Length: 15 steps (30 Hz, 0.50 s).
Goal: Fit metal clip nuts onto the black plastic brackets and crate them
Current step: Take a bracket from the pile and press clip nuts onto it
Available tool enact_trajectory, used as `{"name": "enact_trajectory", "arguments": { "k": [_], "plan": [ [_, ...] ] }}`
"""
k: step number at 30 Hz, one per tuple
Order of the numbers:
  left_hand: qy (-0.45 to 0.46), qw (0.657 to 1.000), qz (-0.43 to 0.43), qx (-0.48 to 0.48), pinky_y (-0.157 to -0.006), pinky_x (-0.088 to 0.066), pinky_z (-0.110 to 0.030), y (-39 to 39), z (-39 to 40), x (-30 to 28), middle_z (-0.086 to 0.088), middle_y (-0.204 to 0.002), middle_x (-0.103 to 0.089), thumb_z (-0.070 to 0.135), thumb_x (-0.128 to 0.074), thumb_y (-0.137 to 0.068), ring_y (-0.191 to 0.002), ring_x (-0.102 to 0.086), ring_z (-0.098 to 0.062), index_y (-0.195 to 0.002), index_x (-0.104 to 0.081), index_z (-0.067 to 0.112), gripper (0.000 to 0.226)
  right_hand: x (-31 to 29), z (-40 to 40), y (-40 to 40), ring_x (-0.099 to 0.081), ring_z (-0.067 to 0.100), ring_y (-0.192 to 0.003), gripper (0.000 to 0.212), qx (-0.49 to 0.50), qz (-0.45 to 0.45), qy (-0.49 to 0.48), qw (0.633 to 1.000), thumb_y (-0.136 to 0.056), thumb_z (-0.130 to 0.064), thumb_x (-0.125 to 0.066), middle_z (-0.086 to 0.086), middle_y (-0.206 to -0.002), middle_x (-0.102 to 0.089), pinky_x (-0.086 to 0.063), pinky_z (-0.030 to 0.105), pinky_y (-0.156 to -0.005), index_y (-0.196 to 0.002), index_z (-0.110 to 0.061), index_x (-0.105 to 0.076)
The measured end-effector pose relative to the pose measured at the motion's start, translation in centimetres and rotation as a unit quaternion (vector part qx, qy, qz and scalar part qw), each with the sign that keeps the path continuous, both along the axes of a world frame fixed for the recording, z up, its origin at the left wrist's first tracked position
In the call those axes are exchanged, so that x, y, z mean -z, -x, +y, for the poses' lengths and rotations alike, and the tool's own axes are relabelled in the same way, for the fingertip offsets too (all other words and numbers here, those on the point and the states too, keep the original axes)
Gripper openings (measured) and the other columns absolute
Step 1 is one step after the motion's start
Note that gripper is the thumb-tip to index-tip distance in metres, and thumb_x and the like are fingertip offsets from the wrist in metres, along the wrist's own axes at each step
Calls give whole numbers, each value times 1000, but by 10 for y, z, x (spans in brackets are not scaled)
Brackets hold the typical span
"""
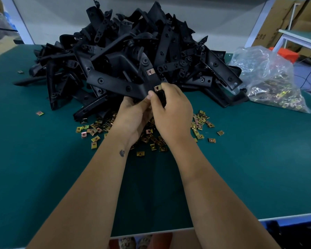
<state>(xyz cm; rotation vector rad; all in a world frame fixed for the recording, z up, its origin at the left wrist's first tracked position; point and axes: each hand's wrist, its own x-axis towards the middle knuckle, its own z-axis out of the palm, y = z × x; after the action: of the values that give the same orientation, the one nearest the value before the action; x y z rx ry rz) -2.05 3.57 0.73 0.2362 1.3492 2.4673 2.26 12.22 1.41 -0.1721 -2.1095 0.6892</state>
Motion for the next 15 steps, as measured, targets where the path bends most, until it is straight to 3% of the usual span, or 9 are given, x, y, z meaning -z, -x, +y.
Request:
{"name": "enact_trajectory", "arguments": {
  "k": [5, 10, 15],
  "plan": [
    [13, 999, 26, -20, -82, -57, -28, 1, -3, -2, -9, -123, -68, -2, -58, -95, -106, -70, -19, -132, -54, 7, 38, -2, 2, 1, -58, 11, -90, 24, -39, -50, 101, 993, -91, -37, -64, -6, -96, -66, -46, 28, -74, -100, -15, -65],
    [85, 992, 89, -5, -80, -57, -26, -2, -2, -2, -7, -120, -69, -6, -56, -95, -108, -68, -18, -129, -57, 9, 37, -5, 5, 2, -60, 10, -103, 33, -49, -50, 196, 978, -92, -42, -62, -7, -109, -66, -50, 34, -90, -114, -18, -63],
    [147, 980, 135, -1, -90, -58, -40, -5, -1, 1, -13, -113, -71, -6, -59, -94, -107, -68, -25, -115, -65, 6, 25, -5, 8, 2, -60, 5, -92, 20, -36, -22, 194, 980, -92, -37, -62, -11, -98, -67, -51, 30, -81, -105, -22, -66]
  ]
}}
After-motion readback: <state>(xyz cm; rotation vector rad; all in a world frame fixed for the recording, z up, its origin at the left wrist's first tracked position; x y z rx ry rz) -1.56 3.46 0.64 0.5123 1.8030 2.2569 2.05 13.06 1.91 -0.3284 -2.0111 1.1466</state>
